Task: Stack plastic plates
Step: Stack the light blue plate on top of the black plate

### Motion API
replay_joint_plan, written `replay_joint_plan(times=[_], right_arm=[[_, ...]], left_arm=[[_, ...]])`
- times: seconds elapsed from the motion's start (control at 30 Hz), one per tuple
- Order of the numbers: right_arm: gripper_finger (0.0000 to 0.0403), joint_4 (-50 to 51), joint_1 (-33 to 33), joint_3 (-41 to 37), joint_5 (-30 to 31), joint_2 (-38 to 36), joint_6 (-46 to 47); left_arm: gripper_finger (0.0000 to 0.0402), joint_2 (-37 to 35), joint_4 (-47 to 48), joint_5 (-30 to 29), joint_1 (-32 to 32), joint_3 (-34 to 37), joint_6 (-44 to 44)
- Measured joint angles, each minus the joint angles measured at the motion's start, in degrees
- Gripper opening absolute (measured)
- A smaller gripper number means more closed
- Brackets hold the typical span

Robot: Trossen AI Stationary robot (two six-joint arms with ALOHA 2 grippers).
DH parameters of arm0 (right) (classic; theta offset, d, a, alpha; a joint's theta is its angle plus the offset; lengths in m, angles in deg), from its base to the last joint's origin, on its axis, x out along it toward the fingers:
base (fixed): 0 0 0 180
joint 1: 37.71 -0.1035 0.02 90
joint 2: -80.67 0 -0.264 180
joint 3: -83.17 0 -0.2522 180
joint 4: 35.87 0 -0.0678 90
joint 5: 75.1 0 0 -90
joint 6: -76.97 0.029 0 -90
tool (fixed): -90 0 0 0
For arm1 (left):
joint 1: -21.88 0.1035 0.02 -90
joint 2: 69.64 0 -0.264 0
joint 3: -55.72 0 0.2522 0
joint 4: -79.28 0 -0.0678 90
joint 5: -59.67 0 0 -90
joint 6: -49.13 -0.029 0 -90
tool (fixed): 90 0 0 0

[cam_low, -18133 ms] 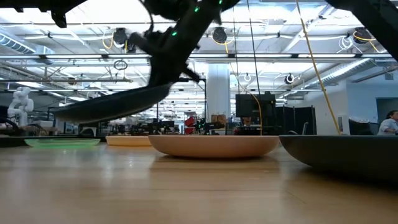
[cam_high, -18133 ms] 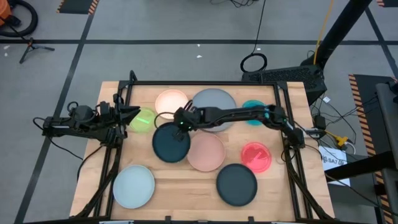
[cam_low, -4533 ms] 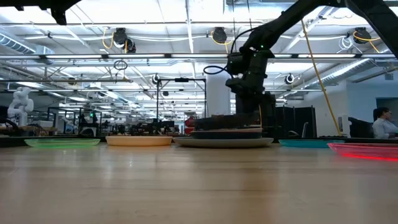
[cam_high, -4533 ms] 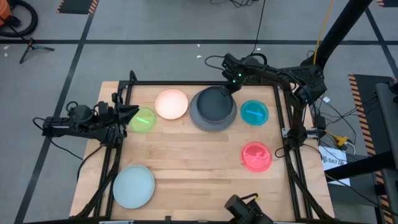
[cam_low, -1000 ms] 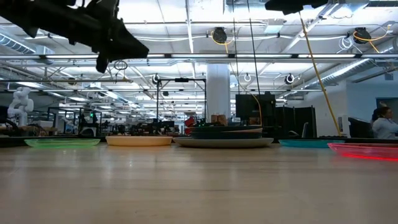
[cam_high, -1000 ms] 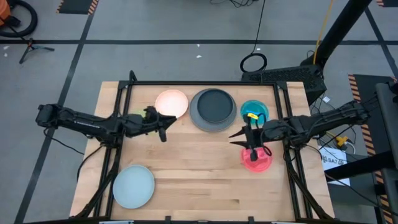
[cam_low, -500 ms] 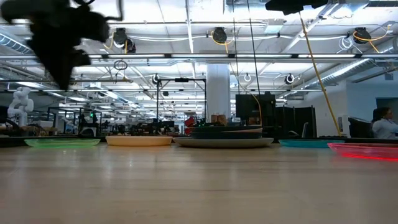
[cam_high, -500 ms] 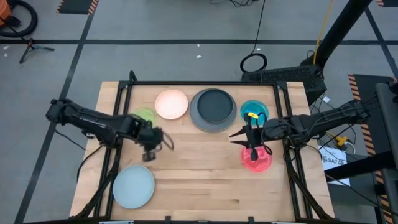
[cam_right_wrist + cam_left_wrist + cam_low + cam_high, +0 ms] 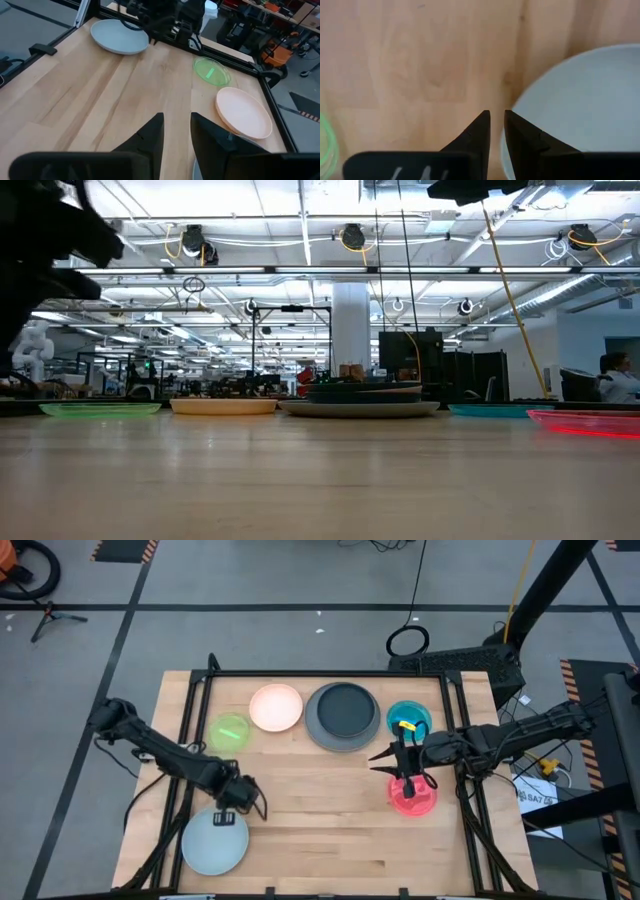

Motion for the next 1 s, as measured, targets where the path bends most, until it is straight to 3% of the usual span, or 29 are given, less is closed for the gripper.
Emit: replay_joint_plan(times=[0.43,0.67,0.8,1.0], right_arm=[[0.0089,0.0,0.0,0.0,0.0,0.0,0.7],[0.0089,-0.1,0.0,0.0,0.0,0.0,0.7],[0.0089,-0.1,0.0,0.0,0.0,0.0,0.7],[0.0089,-0.1,0.0,0.0,0.0,0.0,1.3]], left_arm=[[0.0063,-0.1,0.4,-2.8,-9.8,0.0,-2.5],[0.0009,-0.1,0.3,-5.3,-10.9,0.0,-1.3],[0.004,-0.1,0.0,-6.5,-11.4,0.0,0.2],[0.013,-0.1,-0.1,-6.9,-11.3,0.0,0.0]])
